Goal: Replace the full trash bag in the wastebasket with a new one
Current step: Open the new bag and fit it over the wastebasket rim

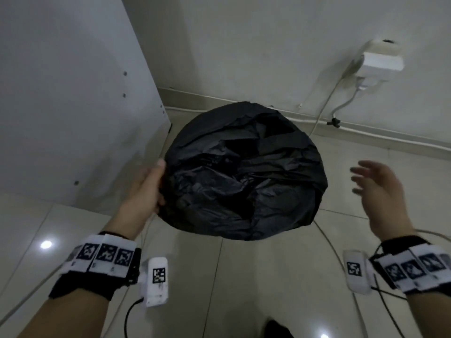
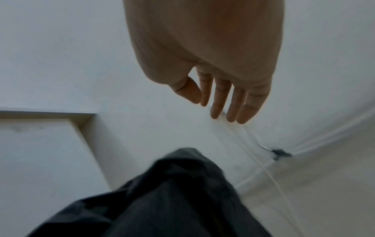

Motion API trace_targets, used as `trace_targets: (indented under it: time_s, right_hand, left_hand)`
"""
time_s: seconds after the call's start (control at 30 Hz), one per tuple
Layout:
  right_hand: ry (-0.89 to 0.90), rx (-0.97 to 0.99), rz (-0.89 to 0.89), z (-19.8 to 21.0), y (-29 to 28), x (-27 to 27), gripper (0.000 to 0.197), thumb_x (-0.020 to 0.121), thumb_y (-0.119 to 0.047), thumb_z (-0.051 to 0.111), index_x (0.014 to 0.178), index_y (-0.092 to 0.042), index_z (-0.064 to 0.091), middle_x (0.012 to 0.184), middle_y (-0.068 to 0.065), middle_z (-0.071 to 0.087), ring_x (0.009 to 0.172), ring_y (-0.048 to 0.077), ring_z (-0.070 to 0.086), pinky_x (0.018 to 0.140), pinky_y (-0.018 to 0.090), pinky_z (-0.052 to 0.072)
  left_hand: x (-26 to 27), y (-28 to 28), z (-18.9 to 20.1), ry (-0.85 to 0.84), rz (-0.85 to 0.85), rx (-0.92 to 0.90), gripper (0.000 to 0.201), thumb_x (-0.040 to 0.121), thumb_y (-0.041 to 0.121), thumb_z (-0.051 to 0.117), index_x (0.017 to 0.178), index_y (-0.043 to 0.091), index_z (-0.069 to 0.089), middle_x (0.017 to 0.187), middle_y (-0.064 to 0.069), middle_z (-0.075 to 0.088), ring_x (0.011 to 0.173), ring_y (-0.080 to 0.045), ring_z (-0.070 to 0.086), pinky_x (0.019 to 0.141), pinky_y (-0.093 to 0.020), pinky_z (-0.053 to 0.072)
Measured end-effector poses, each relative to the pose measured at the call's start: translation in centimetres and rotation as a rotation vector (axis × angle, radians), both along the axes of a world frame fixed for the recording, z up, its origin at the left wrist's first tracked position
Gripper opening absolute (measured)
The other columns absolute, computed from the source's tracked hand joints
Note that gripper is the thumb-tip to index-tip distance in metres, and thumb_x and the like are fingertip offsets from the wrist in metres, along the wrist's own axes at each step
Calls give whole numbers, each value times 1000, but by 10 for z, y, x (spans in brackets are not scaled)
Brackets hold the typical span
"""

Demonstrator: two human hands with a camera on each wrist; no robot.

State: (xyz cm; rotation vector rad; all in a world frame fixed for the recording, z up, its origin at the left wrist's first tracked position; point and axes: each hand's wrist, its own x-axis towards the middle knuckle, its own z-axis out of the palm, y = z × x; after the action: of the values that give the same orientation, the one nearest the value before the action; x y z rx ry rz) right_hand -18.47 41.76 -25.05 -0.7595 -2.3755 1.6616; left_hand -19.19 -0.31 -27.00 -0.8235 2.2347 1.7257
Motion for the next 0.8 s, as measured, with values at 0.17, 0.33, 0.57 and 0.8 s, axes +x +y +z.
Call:
trace_targets:
  time_s: [0.17,0.33,0.57,0.8]
  right_hand:
    - [179,388,540,85,-77,-33,29,90,-6,56,108,-25,67,106,-15,68,96,0,62,84,8,46]
    - [-134,661,967,79,-144,-71,35,92,-28,62,127,-29,64,117,-5,67,108,13,61,91,15,39]
    - [-735,650,1207,-15,-176,-67,56,103,-42,39,154,-20,32,163,7,27,146,28,30,115,35,25]
    - [-158,839,892,30,-137,-37,28,86,-53,60,100,-29,64,98,-1,72,94,26,67,82,36,54]
  left_hand:
    - [12,33,-5,-75,-364,-116,71,79,49,68,141,29,41,124,-2,62,105,-31,64,64,-40,62]
    - [10,21,-2,-80,-480,-66,81,72,54,64,147,35,38,137,8,56,120,-19,57,102,-42,50]
    - [23,15,11,-91,-707,-99,47,83,26,59,123,47,45,116,13,62,105,-7,60,88,-26,52]
    - [24,-7,8,-135,-742,-192,61,80,35,57,138,43,39,125,5,62,113,-18,59,99,-41,51]
